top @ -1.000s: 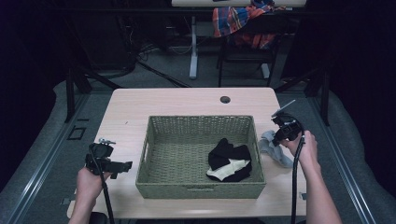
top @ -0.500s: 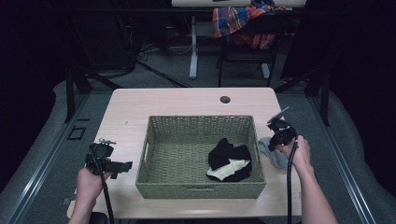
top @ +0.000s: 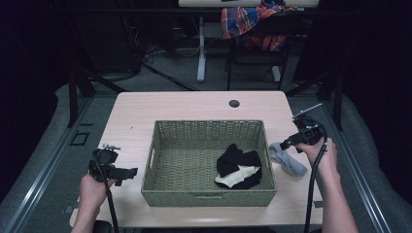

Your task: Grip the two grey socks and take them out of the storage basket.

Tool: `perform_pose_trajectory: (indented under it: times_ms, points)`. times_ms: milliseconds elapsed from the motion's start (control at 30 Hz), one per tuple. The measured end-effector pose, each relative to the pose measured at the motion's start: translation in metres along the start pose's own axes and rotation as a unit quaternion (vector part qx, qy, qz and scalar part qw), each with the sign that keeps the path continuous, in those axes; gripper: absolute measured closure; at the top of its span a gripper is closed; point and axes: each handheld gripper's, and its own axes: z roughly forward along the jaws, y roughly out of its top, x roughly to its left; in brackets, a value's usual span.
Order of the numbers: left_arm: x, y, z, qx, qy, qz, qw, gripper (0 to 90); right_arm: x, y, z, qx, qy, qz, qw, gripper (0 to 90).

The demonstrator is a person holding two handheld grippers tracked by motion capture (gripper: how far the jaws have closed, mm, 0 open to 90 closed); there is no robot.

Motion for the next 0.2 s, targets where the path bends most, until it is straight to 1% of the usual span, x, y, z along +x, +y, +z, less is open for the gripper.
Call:
perform_pose_trajectory:
  times_ms: [33,67,100,133,167,200]
  points:
    - [-0.0001,0.0001,0.0001,0.0,0.0,0.0,1.0,0.8,0.0008,-0.0006,-0.0053,-0.01,-0.003,0.004,0.9999,13.9]
    - [-0.0002,0.0003,0.0001,0.001,0.0,0.0,1.0,0.8,0.0005,-0.0008,-0.0083,-0.015,0.001,0.0,0.9999,13.3]
    - [-0.0007,0.0003,0.0005,-0.001,0.0,-0.001,1.0,0.8,0.0017,-0.0011,-0.0108,-0.023,-0.001,0.002,0.9997,11.0]
    - [-0.0009,0.0005,0.0006,0.0,0.001,-0.001,1.0,0.8,0.0014,-0.0008,-0.012,-0.025,0.002,-0.001,0.9997,8.1]
    - [-0.0011,0.0006,0.0008,0.0,0.001,0.0,1.0,0.8,0.0021,-0.0007,-0.0118,-0.026,-0.001,-0.001,0.9997,7.4]
    - [-0.0012,0.0008,0.0006,0.002,0.001,0.002,1.0,0.8,0.002,-0.0004,-0.0111,-0.021,0.0,-0.004,0.9998,6.9]
